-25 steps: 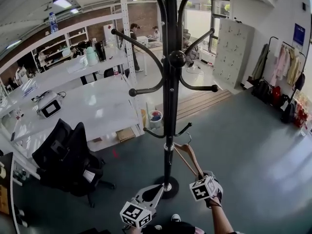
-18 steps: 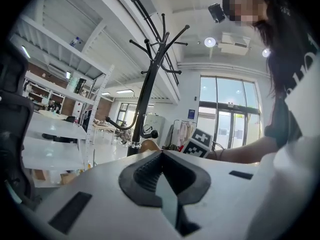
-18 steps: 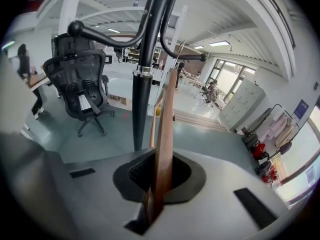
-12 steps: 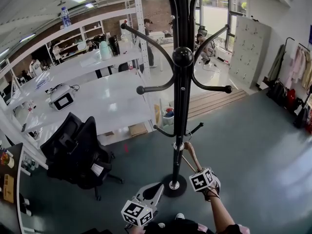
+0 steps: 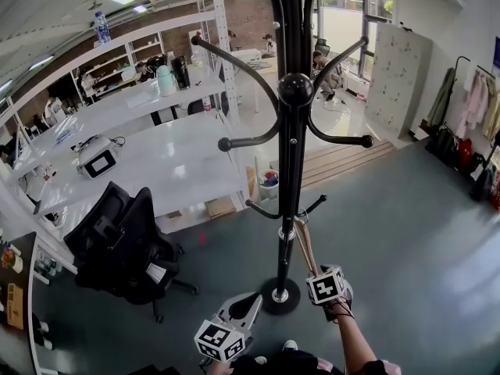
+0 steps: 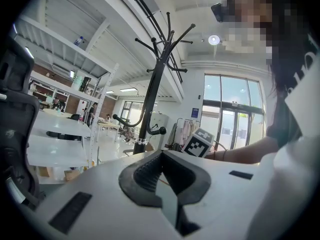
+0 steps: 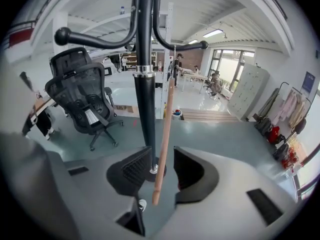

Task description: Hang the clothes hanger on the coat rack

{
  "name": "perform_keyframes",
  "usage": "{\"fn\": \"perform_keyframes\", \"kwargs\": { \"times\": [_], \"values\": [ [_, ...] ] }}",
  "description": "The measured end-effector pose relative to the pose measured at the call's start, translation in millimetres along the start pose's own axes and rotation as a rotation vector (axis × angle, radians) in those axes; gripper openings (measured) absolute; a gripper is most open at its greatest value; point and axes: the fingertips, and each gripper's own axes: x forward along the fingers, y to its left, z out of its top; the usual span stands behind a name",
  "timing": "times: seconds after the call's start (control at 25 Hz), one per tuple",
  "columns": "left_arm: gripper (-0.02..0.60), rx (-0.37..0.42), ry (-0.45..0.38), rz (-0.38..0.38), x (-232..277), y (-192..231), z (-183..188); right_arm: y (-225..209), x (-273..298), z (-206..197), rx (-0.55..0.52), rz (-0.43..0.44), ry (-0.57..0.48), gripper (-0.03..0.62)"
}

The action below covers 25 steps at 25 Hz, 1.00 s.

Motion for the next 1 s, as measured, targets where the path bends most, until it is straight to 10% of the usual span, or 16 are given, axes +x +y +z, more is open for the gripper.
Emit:
{"fn": "perform_keyframes", "kwargs": {
  "times": [0.48, 1.0],
  "values": [
    [0.000, 0.016, 0.034, -0.139, -14, -18, -6, 44, -101, -7, 0.155, -0.036, -0.274, 0.115],
    [0.000, 0.017, 0.119, -0.442, -75, -99, -45, 137, -190, -119, 0.476, -0.093, -0.331, 0.011]
  ]
}}
